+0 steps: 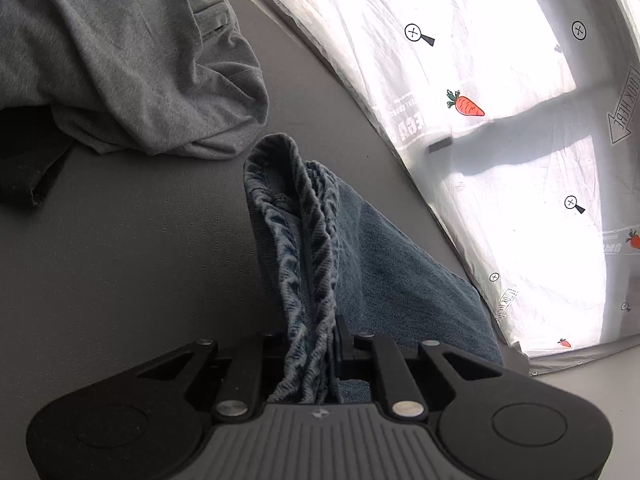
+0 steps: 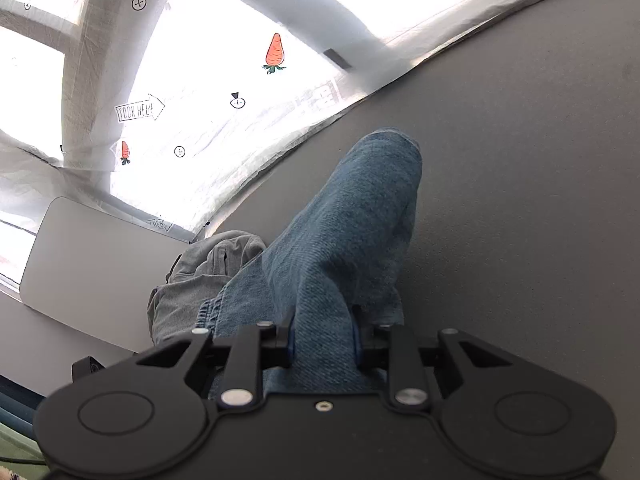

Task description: Fold clothes

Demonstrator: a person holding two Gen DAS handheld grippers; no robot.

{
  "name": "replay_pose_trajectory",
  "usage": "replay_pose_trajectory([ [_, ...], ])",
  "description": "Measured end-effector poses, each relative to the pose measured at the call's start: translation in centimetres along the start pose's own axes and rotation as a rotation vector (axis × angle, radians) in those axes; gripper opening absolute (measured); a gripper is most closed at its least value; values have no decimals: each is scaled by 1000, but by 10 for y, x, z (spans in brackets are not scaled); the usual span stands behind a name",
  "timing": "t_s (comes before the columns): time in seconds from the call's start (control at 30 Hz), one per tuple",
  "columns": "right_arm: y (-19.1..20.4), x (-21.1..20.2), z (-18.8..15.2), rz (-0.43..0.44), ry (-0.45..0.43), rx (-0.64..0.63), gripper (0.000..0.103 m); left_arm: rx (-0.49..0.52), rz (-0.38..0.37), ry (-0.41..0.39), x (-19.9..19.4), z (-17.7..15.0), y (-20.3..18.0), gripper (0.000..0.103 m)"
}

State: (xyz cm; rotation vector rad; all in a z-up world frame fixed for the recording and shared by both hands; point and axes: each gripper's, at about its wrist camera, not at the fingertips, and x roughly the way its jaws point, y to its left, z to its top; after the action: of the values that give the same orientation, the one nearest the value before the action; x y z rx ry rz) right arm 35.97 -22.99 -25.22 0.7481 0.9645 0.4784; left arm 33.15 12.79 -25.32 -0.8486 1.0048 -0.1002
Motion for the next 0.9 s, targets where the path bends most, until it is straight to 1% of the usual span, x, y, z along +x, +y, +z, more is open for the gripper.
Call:
replay_pose_trajectory([
  [0.1, 9, -30, -7, 7, -55, -9, 25, 66, -32, -4, -17, -13, -25, 15],
  [0.17, 7, -56, -10, 14, -93, 13, 25, 100, -61, 2, -27, -25, -38, 15],
  [0.23, -1, -79, -14, 5, -119, 48, 25, 105, -91, 23, -27, -35, -47, 15],
  [0.27, -6, -90, -16, -4, -130, 68, 25, 113, -105, 37, -26, -42, -51, 15],
  [0.4, -20, -128, -27, -56, -171, 116, 25, 151, -105, 88, -17, -69, -67, 14],
  [0.57, -27, -159, -36, -108, -196, 135, 25, 191, -101, 122, -9, -100, -82, 14],
  [0.7, -33, -183, -39, -119, -222, 142, 25, 189, -127, 131, -3, -115, -88, 14],
  [0.8, -33, -204, -46, -141, -263, 143, 25, 193, -156, 156, 1, -124, -96, 14],
  [0.9, -30, -225, -55, -177, -323, 149, 25, 267, -196, 189, 5, -132, -112, 14],
])
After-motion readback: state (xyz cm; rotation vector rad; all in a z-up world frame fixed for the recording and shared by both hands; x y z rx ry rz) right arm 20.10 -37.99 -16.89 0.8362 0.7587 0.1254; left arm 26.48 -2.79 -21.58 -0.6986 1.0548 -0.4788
